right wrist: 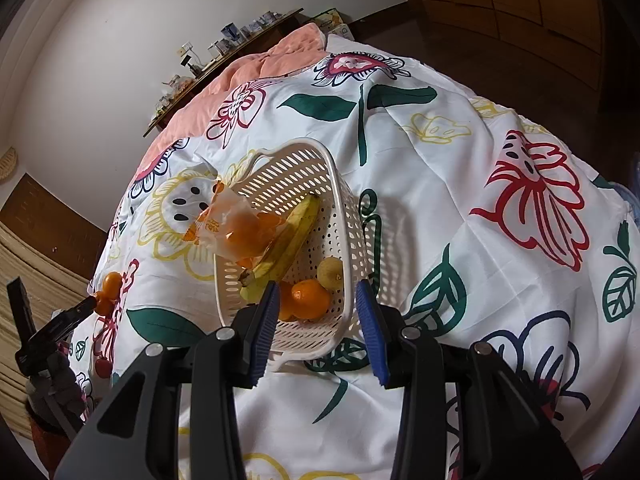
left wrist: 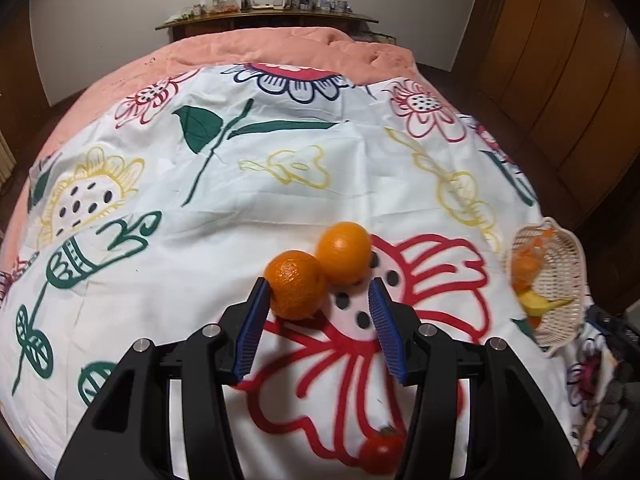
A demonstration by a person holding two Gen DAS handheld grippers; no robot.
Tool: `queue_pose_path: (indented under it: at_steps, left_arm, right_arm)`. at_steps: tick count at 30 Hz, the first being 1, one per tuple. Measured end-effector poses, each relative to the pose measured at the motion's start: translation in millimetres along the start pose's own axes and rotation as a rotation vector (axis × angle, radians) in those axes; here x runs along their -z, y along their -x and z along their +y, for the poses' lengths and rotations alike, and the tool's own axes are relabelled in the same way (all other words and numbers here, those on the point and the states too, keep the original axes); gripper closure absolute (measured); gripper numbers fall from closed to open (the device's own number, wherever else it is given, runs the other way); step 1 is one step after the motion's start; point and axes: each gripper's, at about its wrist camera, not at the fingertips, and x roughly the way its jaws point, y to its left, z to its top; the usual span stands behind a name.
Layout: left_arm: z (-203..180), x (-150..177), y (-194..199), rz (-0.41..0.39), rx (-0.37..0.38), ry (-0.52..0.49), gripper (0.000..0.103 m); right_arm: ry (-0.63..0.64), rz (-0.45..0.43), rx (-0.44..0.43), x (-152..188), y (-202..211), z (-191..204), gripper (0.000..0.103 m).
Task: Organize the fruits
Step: 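Grasp another orange on the cover with the left gripper and lift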
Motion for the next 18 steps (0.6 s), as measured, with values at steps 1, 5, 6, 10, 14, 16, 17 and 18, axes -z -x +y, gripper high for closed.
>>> queue_pose_path:
  at_steps: [1, 5, 6, 10, 14, 16, 17, 18]
  left_arm:
    - [0.3, -0.4, -1.3, -0.003, -0.005, -0.006, 0.050]
    - [4.6, -0.6, -5.5, -0.008, 0.001, -0.021, 0.050]
    - [6.8, 0.1, -8.5, 0.001, 0.007, -0.024, 0.050]
    - [19.6, 1.6, -21.1, 0.023, 0.001, -0.009, 0.050]
    - [21.6, -0.7, -21.8, 0.010, 0.014, -0.014, 0.052]
    - [19.4, -1.2, -23.8, 0.009, 0.027, -0.031, 0.057]
    - [18.6, -1.3, -23.9, 0.008, 0.034, -0.035, 0.063]
    - [17.4, -1.1, -23.2, 0.006, 0.045, -0.042, 0.064]
  right_arm:
    - [0.000, 0.001, -0.001, 0.0, 0.1, -0.2, 0.063]
    - [0.004, 0.002, -0.002, 1.0, 0.5, 0.8, 0.063]
    - [0.006, 0.003, -0.003, 1.2, 0.4, 1.4, 0.063]
    - [0.012, 0.005, -0.004, 2.4, 0.4, 3.8, 0.063]
    - [0.017, 0.009, -0.004, 3.4, -1.3, 6.5, 0.063]
    - [0.021, 0.008, -0.001, 4.0, -1.4, 7.4, 0.063]
    - [0.021, 0.008, -0.001, 3.9, -1.3, 7.3, 0.063]
    - [0.021, 0.010, -0.004, 3.9, -1.3, 7.2, 0.063]
